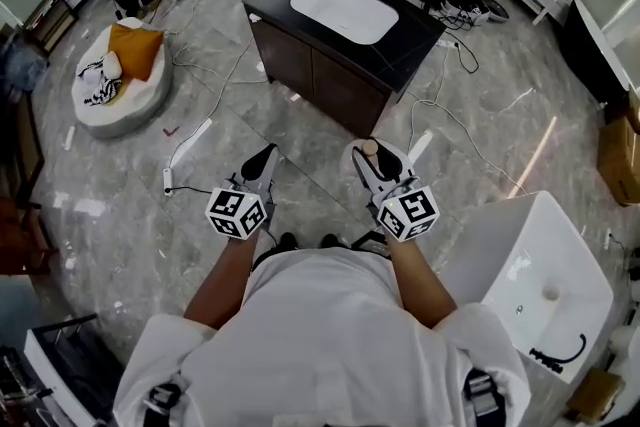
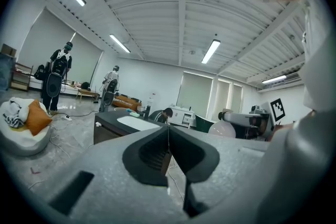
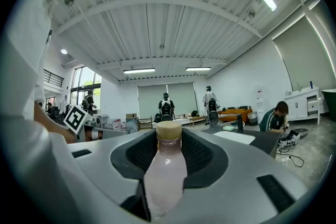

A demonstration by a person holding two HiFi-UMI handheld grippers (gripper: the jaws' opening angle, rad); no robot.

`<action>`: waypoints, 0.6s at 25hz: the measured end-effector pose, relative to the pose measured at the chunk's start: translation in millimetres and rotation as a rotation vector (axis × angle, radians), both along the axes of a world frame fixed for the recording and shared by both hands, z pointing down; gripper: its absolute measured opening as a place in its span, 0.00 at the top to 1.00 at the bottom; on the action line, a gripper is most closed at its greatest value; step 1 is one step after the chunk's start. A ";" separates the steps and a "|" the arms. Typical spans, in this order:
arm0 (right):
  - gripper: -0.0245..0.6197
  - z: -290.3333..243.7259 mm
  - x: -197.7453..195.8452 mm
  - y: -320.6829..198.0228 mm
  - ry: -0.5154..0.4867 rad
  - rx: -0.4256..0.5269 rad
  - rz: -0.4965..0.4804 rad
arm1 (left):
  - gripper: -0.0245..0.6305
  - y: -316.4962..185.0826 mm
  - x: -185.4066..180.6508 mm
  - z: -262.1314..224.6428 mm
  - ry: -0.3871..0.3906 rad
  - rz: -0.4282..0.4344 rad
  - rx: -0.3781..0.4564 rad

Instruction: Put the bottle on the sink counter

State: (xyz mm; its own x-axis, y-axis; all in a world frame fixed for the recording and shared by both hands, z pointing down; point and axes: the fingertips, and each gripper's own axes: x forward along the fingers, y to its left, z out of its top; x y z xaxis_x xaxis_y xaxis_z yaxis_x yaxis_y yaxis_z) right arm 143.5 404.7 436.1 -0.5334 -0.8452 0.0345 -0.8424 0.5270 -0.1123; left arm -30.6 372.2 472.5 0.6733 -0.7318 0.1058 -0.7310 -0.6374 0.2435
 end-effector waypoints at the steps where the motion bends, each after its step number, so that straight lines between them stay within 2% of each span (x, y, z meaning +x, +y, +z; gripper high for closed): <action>1: 0.74 -1.0 3.4 -0.3 -0.001 0.002 -0.004 | 0.94 0.1 4.8 -1.8 -0.001 -0.004 0.006; 6: 0.74 -1.1 15.6 0.9 -0.003 0.018 -0.029 | 0.94 9.0 21.6 -0.3 0.002 -0.008 0.011; 12: 0.74 2.4 19.5 -8.1 0.000 0.020 -0.073 | 0.94 23.0 5.7 11.3 0.000 -0.030 -0.020; 15: 0.74 1.4 23.9 -15.2 -0.010 0.021 -0.065 | 0.94 20.5 -1.0 9.7 -0.001 -0.053 -0.021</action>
